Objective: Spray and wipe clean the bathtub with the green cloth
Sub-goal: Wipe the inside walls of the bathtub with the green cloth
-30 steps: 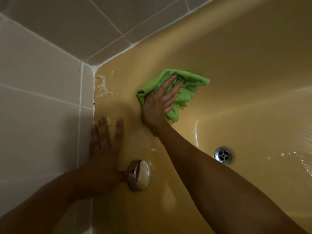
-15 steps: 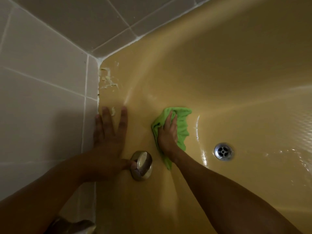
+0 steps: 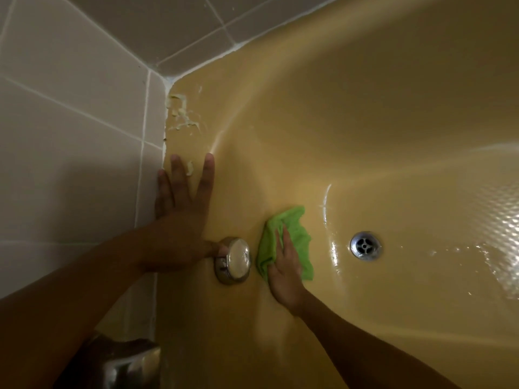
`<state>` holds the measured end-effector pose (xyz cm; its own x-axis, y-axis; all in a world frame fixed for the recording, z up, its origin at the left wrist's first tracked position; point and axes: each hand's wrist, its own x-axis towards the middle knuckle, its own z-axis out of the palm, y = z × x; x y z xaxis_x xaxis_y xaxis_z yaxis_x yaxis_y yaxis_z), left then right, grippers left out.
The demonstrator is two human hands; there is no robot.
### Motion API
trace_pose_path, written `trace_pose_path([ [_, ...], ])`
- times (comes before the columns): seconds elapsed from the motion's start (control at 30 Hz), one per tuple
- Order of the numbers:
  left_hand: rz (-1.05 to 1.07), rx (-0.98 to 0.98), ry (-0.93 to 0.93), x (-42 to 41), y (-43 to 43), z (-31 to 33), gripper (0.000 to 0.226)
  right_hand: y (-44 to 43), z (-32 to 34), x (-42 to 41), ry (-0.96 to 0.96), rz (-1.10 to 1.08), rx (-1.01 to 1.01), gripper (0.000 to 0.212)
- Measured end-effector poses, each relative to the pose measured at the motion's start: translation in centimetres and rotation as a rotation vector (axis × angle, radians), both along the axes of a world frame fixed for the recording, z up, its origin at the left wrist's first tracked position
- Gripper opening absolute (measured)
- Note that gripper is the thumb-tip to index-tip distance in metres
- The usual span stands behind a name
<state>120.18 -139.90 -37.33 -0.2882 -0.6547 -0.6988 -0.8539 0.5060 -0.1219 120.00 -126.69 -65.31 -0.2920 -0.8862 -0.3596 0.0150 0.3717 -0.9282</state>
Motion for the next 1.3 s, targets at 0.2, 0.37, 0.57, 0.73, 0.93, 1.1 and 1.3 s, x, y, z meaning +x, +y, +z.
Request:
trace_pose_path([
  [0.2, 0.006, -0.008, 0.018, 0.2, -0.2, -0.3, 0.151, 3.6, -4.9, -0.5, 0.165, 0.234, 0.379, 0.078],
  [0.37, 0.002, -0.018, 0.036, 0.5, -0.5, -0.7, 0.156, 0.8, -8.3, -4.7, 0.269, 0.170, 0.518, 0.077],
  [0.57, -0.017, -0.034, 0.060, 0.7, -1.0, -1.1, 0.160, -6.4, -4.3, -6.4, 0.038, 0.011, 0.450, 0.069],
  [0.73, -0.011, -0.015, 0.063, 0.7, -1.1, -1.0, 0.157, -7.0, 0.4, -7.1, -0.032, 0.067, 0.112, 0.068],
  [0.93, -0.010, -0.065, 0.098, 0.7, -1.0, -1.2, 0.155, -8.5, 5.8, -8.3, 0.258, 0.056, -0.209, 0.074],
  [1.1, 0.017, -0.131, 0.115, 0.4, -1.1, -1.7, 0.160, -10.4, 7.7, -12.5, 0.628, 0.044, -0.359, 0.070],
  [1.3, -0.047, -0.235, 0.210, -0.5, -1.7, -0.8, 0.153, -11.3, 7.8, -16.4, 0.977, -0.035, -0.300, 0.070],
])
